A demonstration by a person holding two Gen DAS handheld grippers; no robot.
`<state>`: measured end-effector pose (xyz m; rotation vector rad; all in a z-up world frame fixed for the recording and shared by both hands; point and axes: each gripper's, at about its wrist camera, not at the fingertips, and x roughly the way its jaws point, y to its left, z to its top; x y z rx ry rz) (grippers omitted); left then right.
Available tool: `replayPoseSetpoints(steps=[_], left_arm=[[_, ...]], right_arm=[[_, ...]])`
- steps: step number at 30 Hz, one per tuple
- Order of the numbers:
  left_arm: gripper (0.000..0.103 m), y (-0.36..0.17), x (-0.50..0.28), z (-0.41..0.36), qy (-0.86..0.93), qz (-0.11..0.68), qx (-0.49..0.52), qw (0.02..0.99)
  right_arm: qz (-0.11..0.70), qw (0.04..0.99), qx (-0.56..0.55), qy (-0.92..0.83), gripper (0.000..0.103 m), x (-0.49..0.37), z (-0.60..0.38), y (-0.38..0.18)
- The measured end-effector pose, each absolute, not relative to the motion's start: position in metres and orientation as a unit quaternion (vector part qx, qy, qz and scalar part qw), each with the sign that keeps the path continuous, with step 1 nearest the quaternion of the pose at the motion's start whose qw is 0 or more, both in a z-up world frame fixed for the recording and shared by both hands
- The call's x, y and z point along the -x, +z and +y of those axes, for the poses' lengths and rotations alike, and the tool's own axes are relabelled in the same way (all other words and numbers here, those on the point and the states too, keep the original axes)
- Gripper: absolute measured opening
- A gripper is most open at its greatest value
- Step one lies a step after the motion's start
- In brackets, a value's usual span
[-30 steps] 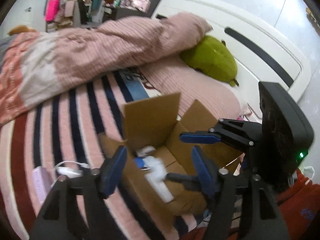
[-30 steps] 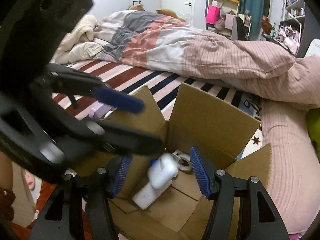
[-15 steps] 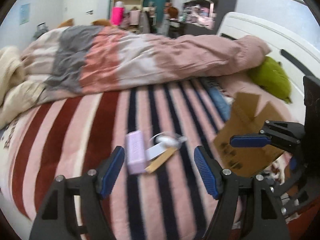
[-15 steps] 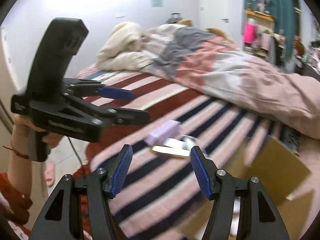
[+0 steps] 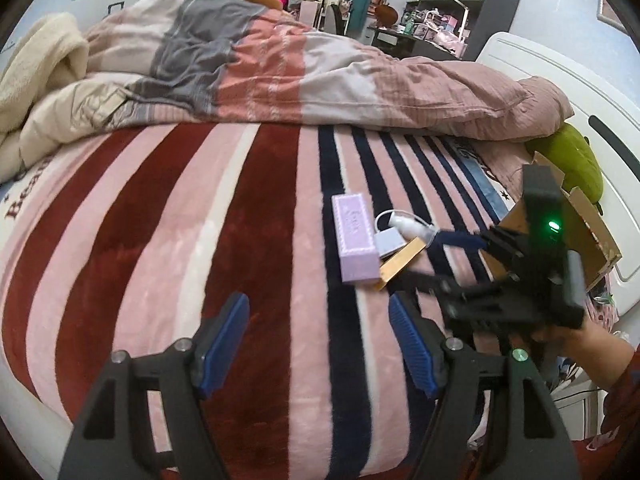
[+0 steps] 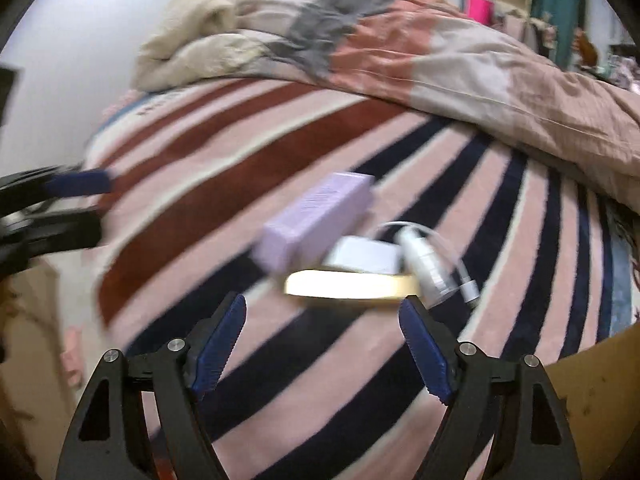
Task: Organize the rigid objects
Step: 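Move the right gripper back and grasp the gold lipstick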
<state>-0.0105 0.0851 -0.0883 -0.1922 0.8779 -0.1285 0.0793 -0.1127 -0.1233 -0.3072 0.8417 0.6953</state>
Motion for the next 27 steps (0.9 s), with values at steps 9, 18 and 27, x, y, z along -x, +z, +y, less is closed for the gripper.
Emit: replayPoseSetpoints(steps=[9,18,27], left_arm=[[0.069,-0.099,0.011,0.092,-0.059,0.43,0.112,0.894],[0.07,-0.095,0.013,0.088,-0.054,0.433,0.107,0.894],[0.07,-0.093,0.016,0.085,-0.054,0.436,0.101,0.893]], right_arm=[[0.376,0.845,0.122,0.361,0.08,-0.111,-0.107,-0.139],[0.459,0.79,0.065,0.402,0.082,-0.109,-0.118,-0.145],[0.464,0.738,0.132,0.471,0.062,-0.06,-0.117,-0.138]])
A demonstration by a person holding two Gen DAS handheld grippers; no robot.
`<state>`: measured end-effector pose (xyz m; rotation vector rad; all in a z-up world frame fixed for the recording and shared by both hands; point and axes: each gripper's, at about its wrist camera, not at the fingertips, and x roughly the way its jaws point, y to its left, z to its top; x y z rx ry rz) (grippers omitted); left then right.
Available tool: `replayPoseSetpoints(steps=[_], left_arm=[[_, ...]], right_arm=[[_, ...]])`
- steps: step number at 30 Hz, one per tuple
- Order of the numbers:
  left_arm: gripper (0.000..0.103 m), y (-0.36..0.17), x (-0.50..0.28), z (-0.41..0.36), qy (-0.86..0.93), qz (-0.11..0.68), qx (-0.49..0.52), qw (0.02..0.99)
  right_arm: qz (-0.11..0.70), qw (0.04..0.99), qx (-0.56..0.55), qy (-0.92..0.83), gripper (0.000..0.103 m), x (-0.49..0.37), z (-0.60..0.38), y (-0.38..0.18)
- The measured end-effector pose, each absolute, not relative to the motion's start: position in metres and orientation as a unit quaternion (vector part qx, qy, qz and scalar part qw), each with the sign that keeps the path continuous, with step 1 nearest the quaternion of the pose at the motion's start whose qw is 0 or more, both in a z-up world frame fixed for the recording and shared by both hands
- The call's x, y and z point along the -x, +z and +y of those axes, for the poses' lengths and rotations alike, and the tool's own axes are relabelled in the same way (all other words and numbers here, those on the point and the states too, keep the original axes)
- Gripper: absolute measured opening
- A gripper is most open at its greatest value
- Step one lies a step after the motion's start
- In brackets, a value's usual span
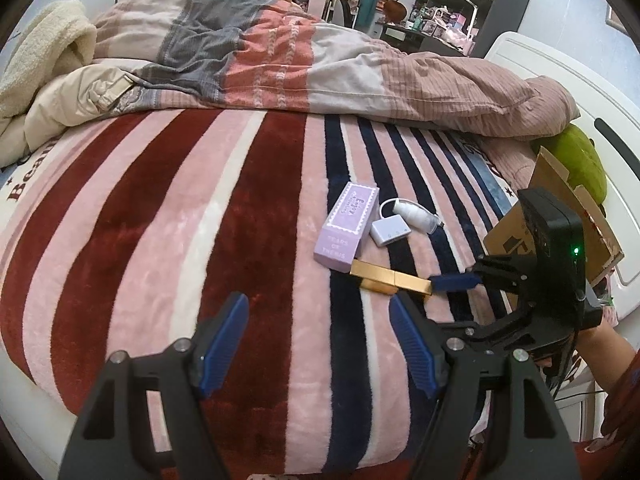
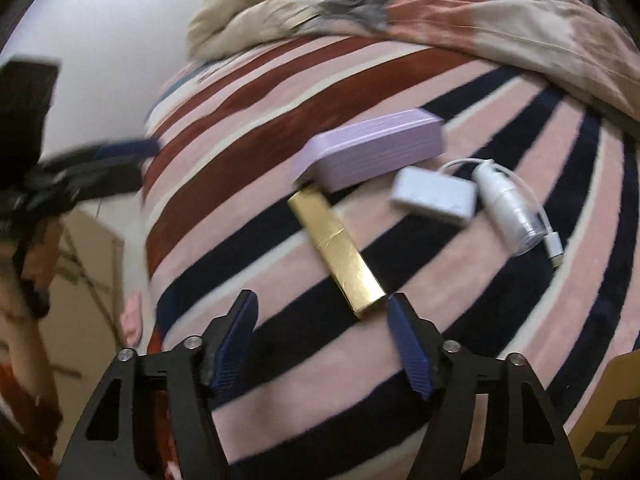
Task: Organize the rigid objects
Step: 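Move the right gripper back and grasp the gold lipstick, then lift the gold lipstick with the right gripper toward the box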
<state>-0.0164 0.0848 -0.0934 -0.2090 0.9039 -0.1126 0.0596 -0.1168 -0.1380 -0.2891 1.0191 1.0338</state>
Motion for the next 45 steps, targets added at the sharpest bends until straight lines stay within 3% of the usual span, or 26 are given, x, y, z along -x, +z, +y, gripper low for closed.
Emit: replayPoseSetpoints(steps=[6,8,11,18,19,20,21,25,35,45], left_arm=[[0.07,-0.095,0.019,0.085,-0.057,0.436,0.112,0.891],[0.07,-0.095,0.021,0.088,-0.058,0.436,0.116,0.89],[0.07,-0.096,0.02,0.091,-0.054,0.437,0.122,0.89],[0.07,-0.097,0.018,0.09,-0.057,0.441,0.135,0.886],[0.07,-0.096,0.019,0.088,-0.057,0.442,0.132,0.886],[0.07,-0.096,0.019,0.087,-0.058,0.442,0.13,0.885],[0.07,-0.095,0.02,0.086,-0.059,0.443,0.131,0.885],[0.07,-0.089,0.019,0.076,-0.063,0.446,0.128,0.884],[0.07,-0.022,-0.002,0.023,-0.136,0.391,0.133,0.9],[0.07,-0.007,-0.008,0.003,-0.132,0.39,0.109,0.905]], right_arm=[[0.429,0.77,0.174,0.44,0.06,-0.068,-0.094,-0.147],[0.433,0.764,0.183,0.442,0.042,-0.065,-0.087,-0.149],[0.447,0.731,0.184,0.481,0.029,-0.053,-0.093,-0.142],[0.471,0.747,0.159,0.441,0.028,-0.058,-0.086,-0.147],[0.469,0.751,0.164,0.436,0.025,-0.057,-0.082,-0.147],[0.463,0.754,0.176,0.432,0.015,-0.056,-0.078,-0.146],[0.454,0.758,0.192,0.427,0.014,-0.054,-0.074,-0.146],[0.428,0.764,0.215,0.432,0.013,-0.044,-0.071,-0.134],[0.307,0.808,0.176,0.471,0.013,-0.011,-0.139,-0.028],[0.335,0.801,0.154,0.472,0.013,-0.017,-0.167,-0.024]])
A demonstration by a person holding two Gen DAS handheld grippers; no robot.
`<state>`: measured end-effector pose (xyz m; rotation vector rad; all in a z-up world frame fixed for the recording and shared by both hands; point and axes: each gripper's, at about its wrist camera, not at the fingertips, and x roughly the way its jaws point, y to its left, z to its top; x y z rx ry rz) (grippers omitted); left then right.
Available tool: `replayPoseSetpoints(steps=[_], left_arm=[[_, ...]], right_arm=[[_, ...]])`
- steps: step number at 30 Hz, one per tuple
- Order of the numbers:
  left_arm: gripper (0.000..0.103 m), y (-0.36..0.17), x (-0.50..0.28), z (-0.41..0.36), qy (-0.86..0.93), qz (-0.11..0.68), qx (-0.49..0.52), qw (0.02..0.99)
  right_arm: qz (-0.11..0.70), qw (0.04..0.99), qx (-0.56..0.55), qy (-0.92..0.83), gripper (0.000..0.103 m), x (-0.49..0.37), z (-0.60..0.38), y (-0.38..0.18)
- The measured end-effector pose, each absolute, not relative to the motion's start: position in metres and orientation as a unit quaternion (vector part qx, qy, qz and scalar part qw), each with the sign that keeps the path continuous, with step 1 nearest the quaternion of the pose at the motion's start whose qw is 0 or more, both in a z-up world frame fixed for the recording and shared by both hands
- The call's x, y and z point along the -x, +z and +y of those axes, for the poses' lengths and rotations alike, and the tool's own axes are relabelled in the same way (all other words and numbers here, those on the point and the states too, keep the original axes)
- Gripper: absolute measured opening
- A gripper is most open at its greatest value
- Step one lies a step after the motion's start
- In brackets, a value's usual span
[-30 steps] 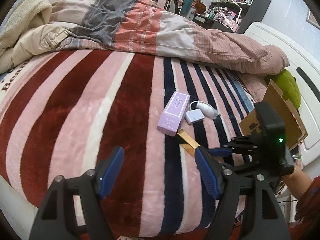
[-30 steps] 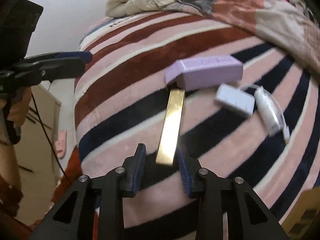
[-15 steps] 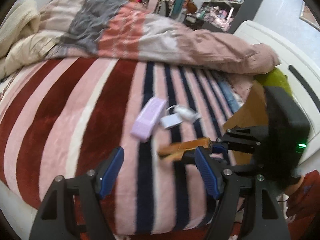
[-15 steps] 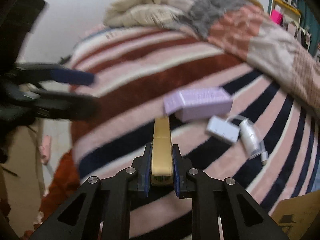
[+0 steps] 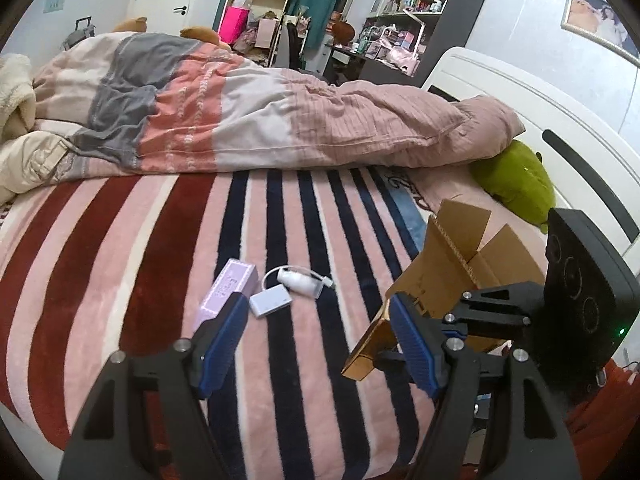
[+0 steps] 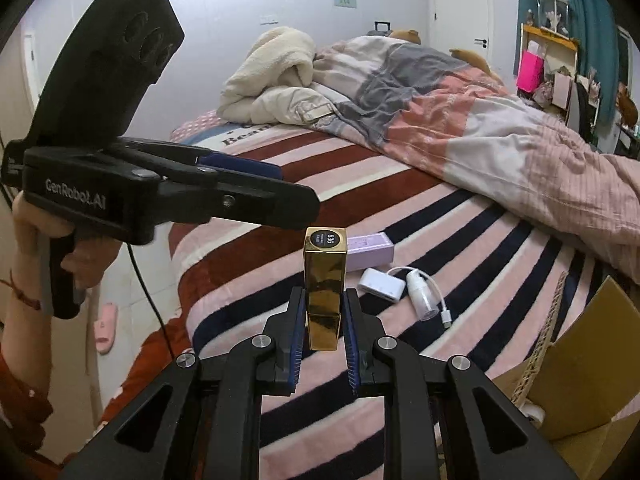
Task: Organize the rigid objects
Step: 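Lift the gold lipstick with the right gripper toward the box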
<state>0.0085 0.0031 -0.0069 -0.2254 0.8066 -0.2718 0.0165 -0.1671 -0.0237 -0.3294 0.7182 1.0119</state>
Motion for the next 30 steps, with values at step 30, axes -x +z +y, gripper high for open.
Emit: replayPoseSetpoints(steps=[30], left_arm=[[0.07,-0.07,0.028,0.102,-0.06,0.424,0.132,0.894]], right_arm=[[0.41,0.789,0.2,0.412,0.013,-0.028,-0.078,-0.147]])
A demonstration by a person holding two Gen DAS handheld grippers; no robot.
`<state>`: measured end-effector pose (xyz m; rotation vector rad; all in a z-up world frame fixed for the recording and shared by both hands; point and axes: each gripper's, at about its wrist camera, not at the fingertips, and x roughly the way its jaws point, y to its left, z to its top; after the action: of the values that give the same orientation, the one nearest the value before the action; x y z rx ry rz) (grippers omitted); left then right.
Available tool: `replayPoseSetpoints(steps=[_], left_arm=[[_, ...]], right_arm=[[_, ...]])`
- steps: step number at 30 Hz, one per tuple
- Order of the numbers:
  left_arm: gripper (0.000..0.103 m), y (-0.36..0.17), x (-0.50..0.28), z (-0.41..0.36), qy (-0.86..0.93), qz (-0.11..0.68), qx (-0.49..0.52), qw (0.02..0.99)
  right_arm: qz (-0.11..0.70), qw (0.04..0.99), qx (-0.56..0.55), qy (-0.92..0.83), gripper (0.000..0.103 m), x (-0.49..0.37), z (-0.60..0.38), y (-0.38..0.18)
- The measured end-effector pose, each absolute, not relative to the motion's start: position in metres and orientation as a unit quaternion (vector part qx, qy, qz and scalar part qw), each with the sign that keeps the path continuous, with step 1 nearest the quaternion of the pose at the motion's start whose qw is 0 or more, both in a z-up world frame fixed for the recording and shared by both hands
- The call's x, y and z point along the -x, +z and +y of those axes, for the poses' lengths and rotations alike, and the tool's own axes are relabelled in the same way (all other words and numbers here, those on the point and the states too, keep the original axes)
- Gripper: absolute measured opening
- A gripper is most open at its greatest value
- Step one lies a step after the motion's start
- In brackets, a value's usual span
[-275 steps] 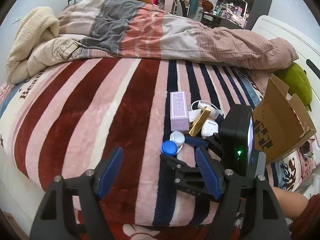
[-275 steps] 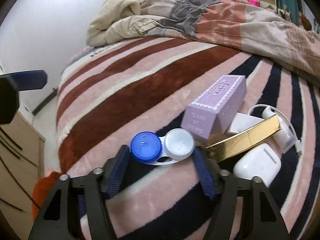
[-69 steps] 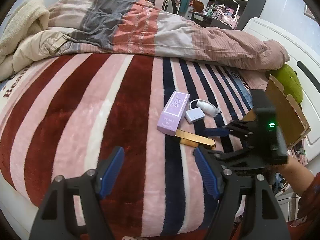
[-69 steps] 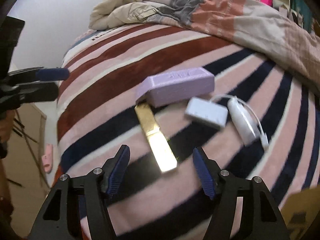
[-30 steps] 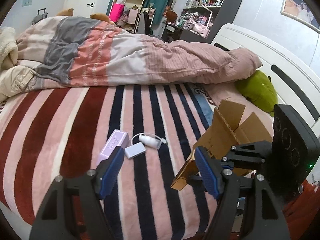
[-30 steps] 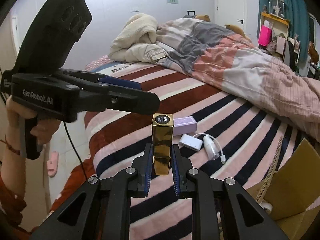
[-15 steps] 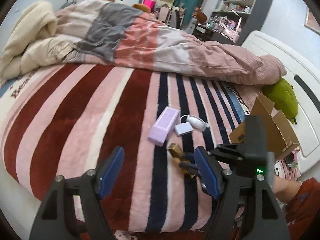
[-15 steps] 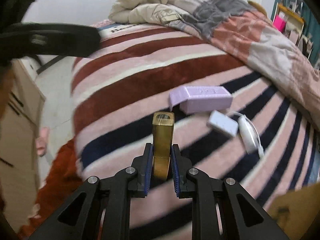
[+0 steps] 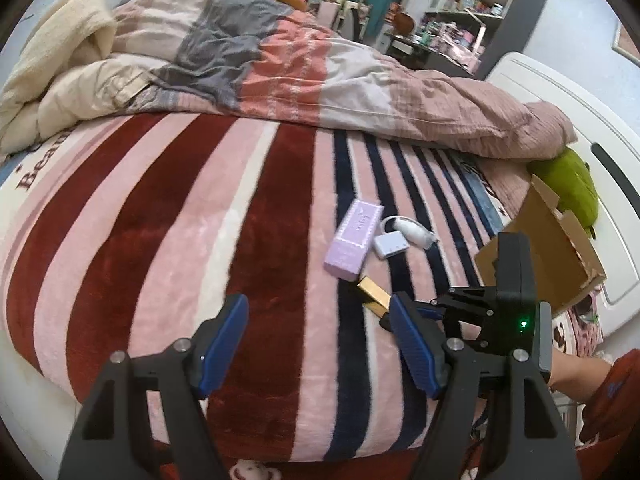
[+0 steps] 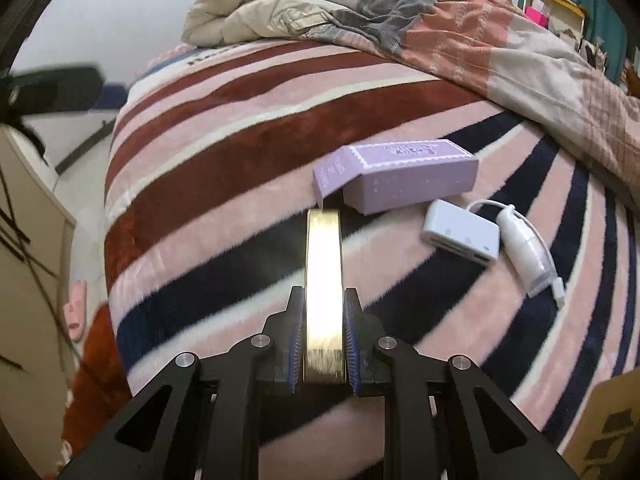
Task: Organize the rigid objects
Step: 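Lift the gold lipstick with the right gripper toward the box, then lower the lipstick into the cardboard box and open the right gripper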
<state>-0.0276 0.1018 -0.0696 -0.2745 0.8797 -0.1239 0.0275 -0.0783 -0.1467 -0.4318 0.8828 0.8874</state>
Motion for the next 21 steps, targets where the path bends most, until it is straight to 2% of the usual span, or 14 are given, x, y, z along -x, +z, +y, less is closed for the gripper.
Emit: replayPoseSetpoints(steps=[7,10,15,21], left_arm=[[0.068,-0.053,0.016,0.072,-0.105,0.415,0.141,0.893],[0.063,-0.035,0.009,0.049,-0.138,0.4,0.138,0.895],[0.041,0.006,-0.015,-0.002,-0.184,0.373,0.114,0.902],[0.032,0.043,-0.05,-0.072,-0.252,0.353,0.083,0.897]], right_arm=[[0.369,0.801,0.181,0.435,0.013,-0.014,-0.092,-0.1],[0.34,0.804,0.163,0.459,0.013,-0.005,-0.107,-0.067],[0.292,0.819,0.122,0.479,0.013,0.001,-0.149,-0.012],[0.276,0.851,0.08,0.439,0.013,-0.021,-0.224,0.029]])
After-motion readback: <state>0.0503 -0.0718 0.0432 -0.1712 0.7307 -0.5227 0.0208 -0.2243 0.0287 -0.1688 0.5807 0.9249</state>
